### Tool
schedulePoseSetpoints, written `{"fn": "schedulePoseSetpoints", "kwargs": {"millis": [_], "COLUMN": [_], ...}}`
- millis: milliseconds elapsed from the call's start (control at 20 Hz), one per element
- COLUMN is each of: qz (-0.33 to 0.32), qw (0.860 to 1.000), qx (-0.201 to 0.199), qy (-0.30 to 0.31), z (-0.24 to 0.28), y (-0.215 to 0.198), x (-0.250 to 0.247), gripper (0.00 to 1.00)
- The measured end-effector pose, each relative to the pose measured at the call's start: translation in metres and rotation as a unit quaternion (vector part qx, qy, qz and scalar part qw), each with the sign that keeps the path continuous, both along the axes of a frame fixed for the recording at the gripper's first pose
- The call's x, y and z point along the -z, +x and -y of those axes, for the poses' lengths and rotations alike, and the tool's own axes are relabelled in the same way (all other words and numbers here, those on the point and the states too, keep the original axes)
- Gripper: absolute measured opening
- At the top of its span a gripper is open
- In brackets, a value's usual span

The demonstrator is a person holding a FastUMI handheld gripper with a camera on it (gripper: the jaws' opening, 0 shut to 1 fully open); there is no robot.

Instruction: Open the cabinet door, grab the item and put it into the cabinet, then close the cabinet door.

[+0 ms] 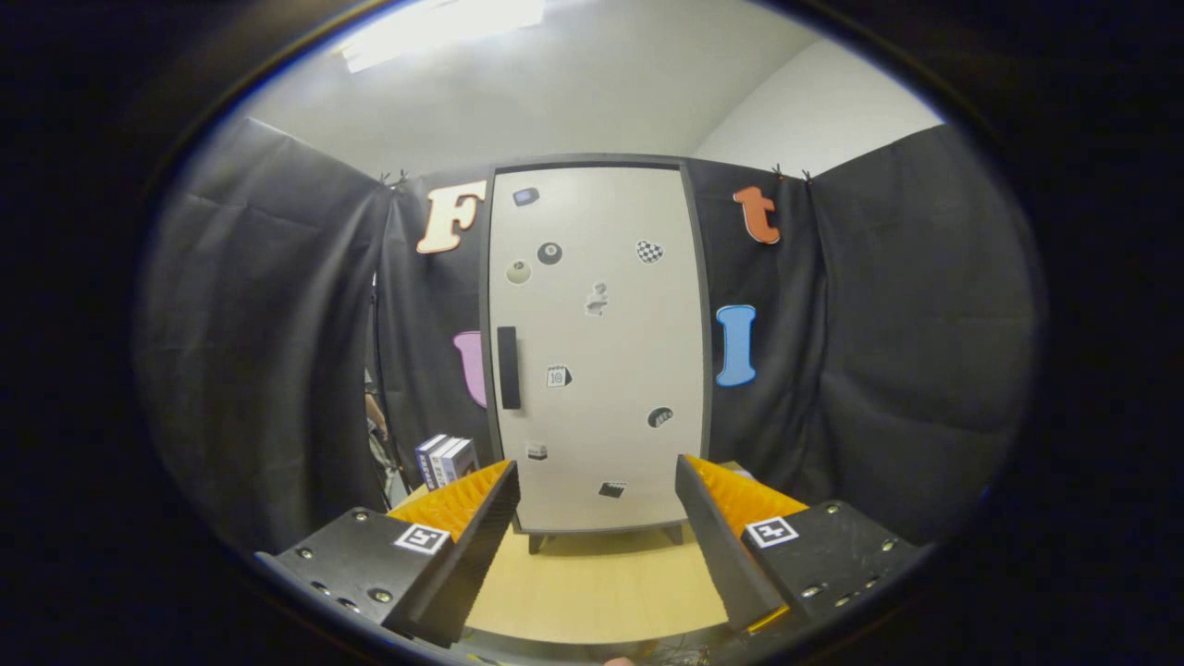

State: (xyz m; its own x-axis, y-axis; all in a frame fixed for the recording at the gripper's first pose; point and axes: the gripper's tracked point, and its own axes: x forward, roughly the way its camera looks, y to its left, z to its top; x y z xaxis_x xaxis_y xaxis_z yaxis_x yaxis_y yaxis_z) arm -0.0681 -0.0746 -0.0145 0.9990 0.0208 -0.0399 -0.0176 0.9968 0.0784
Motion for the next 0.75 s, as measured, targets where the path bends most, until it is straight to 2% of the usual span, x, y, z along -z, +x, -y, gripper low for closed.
{"fn": "schedulePoseSetpoints", "kwargs": {"millis": [350, 750], "qz": [0.014, 0.020], "qw": [1.000, 1.000], "qx": [-0.021, -0.013], "qy": [-0.003, -0.005], "z": [-0.0099, -0.0044], "y": [-0.0028, -0.0059], "x": [-0.0017, -0.0001], "gripper": [1.00, 1.00]}}
